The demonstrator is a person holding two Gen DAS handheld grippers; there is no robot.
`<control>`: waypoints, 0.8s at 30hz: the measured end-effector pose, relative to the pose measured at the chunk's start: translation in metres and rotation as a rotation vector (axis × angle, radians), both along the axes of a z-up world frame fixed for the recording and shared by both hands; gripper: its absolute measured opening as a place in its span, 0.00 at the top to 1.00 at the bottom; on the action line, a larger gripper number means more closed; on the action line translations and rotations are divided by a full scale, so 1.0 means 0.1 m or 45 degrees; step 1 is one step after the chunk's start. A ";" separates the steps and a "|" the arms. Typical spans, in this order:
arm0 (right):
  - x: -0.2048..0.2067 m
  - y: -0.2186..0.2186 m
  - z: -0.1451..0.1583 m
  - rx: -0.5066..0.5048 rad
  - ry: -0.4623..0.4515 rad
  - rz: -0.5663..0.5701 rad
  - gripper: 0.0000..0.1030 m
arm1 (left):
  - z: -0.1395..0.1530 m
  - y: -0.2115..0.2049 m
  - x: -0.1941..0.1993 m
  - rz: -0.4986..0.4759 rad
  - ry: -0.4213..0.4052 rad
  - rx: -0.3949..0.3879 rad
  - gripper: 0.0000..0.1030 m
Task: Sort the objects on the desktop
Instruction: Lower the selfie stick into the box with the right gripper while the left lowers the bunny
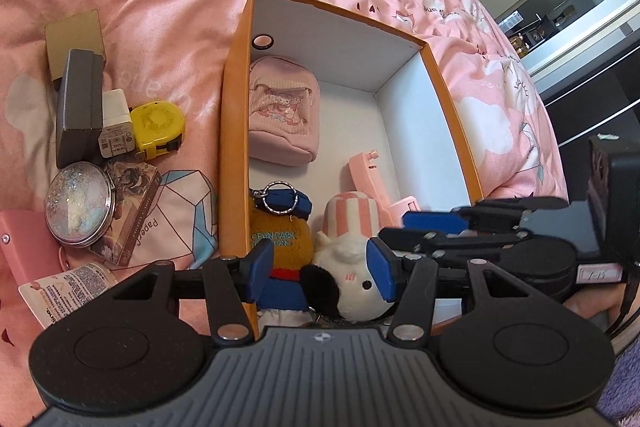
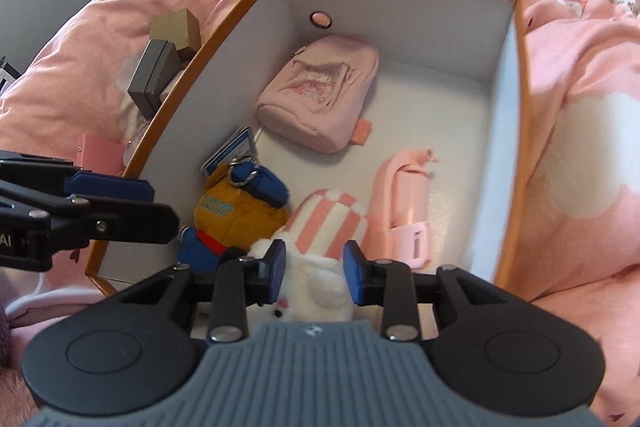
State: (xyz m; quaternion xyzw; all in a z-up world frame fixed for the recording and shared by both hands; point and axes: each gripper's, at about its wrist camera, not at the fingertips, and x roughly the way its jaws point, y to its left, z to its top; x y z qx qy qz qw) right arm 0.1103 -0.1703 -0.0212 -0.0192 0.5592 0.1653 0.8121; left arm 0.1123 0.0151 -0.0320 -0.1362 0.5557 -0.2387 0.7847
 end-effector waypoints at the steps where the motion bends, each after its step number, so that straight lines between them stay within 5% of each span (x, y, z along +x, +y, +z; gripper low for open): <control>1: 0.01 -0.02 0.03 -0.025 -0.014 0.005 0.66 | 0.00 0.00 0.00 0.000 -0.003 0.000 0.41; 13: 0.32 0.23 -0.09 -0.405 -0.070 0.330 0.67 | -0.01 0.01 -0.01 -0.003 -0.006 -0.009 0.41; 24: 0.43 0.35 -0.44 -0.492 -0.139 -0.015 0.67 | 0.03 -0.07 0.04 -0.065 -0.054 0.049 0.41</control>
